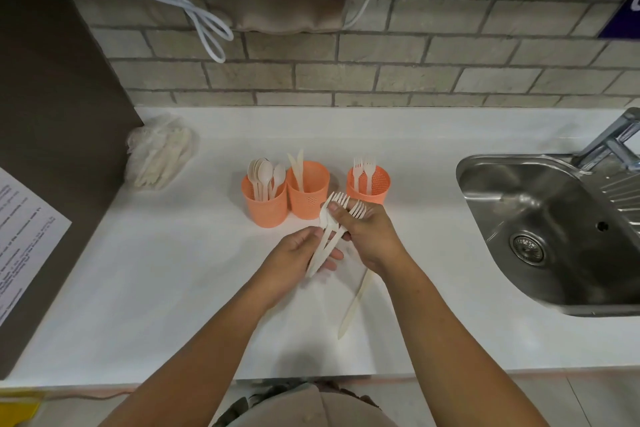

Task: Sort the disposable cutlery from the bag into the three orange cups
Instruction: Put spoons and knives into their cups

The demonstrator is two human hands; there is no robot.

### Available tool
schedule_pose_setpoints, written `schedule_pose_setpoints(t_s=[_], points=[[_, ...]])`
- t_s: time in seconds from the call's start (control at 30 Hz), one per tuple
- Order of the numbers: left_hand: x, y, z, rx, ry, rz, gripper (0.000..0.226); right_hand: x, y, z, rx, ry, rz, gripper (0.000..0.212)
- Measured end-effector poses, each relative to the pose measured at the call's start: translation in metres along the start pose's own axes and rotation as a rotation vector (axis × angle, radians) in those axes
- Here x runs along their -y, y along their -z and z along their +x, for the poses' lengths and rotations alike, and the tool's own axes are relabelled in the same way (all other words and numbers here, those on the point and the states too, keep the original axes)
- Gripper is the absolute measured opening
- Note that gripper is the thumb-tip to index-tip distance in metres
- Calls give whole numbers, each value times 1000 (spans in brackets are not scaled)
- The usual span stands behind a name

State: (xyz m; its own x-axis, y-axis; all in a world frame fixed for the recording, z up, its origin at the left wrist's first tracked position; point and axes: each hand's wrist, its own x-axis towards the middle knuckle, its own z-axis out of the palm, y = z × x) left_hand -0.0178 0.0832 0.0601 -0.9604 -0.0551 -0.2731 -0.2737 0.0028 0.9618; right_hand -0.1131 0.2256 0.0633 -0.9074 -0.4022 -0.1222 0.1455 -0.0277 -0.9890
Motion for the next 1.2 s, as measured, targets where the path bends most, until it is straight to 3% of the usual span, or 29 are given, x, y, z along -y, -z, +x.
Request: schedule_pose_setpoints(t_s=[0.13,0.23,0.37,0.53,0.67,0.8,0.9,0.97,1.07,1.2], points=[[-8,5,24,-95,-208,292,9,18,12,9,34,43,-141,25],[-26,6,42,-90,-246,238,20,34,20,18,19,100,-276,24],[-47,3,64,-36,-240,155,15,48,28,33,-36,219,-434,20],[-75,-4,89,-28,-209,153,7,72,37,45,-93,199,-563,29],[-93,-12,112,-53,-233,224,19,88,50,62,-105,201,-562,33],[-112,-17,132,-87,-298,310,35,102,65,79,-59,150,-495,12],[-115,-18,148,-155,-356,376,47,110,77,85,-22,71,-287,33],[-115,-17,158,-192,-357,373,54,110,88,88,-30,72,-237,35],[-110,-16,168,-226,-333,251,56,103,103,92,-112,83,-221,30],[-95,-17,176,-224,-334,260,51,90,114,98,-201,144,-277,12]])
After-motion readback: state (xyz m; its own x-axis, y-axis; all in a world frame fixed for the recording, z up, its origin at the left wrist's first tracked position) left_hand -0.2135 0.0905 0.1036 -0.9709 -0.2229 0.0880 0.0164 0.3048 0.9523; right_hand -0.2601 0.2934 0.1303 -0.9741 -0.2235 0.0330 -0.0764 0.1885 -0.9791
